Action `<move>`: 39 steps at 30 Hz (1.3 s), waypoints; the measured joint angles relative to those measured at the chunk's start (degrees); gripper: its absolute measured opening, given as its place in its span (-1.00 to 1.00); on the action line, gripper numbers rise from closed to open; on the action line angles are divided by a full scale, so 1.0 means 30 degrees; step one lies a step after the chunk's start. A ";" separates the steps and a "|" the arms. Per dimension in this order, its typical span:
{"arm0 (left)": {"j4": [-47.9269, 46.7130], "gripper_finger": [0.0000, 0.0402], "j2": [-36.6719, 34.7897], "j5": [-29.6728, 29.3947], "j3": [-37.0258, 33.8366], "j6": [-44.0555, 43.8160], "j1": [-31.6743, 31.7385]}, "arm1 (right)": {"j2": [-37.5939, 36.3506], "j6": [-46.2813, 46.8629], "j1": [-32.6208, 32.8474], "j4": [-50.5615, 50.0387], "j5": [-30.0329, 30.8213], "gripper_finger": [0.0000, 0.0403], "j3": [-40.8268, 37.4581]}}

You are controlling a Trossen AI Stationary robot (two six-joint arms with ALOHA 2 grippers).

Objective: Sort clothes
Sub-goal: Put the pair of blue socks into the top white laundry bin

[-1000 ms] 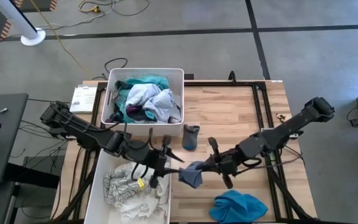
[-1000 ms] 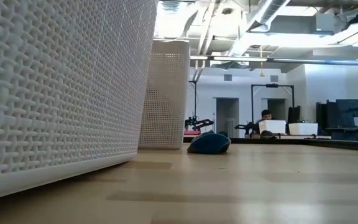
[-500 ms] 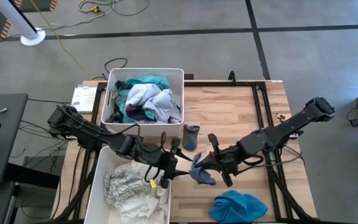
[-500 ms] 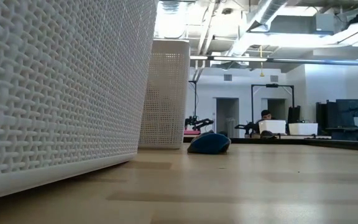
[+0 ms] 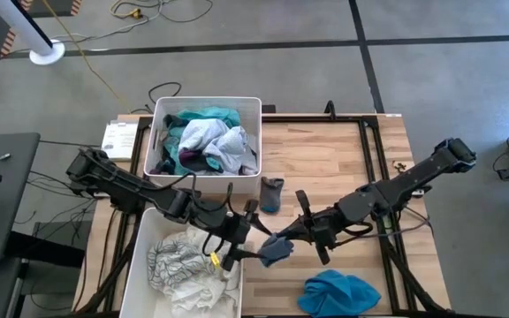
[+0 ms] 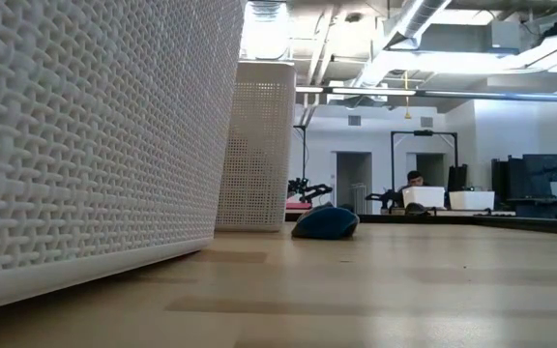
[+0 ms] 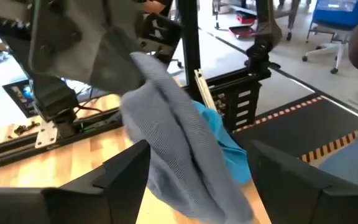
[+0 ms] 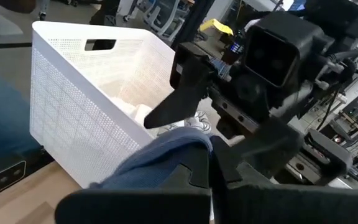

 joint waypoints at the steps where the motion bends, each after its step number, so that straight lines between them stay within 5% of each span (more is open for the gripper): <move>1: 0.0048 0.31 0.0027 0.0043 0.0000 -0.0100 0.0071 | 0.0000 0.0000 0.0000 0.0021 0.0000 -1.00 0.0000; 13: 0.0626 0.24 0.0505 -0.0322 -0.0007 -0.0680 0.0909 | 0.0007 -0.0084 -0.0007 0.0585 0.0022 -0.99 0.0000; 16: 0.0632 -0.01 0.0488 -0.0362 -0.0007 -0.0186 0.0888 | 0.0007 -0.0085 -0.0009 0.0585 0.0035 -0.99 0.0000; 23: 0.0244 -0.91 0.0505 -0.0471 -0.0007 0.1864 0.0697 | 0.0007 0.0655 -0.0022 -0.0095 0.0354 -0.98 0.0000; 39: -0.4997 -0.99 -0.1215 -0.4513 0.1094 0.3176 0.0409 | 0.0015 0.4987 -0.0014 -0.4581 0.1071 -0.41 0.0000</move>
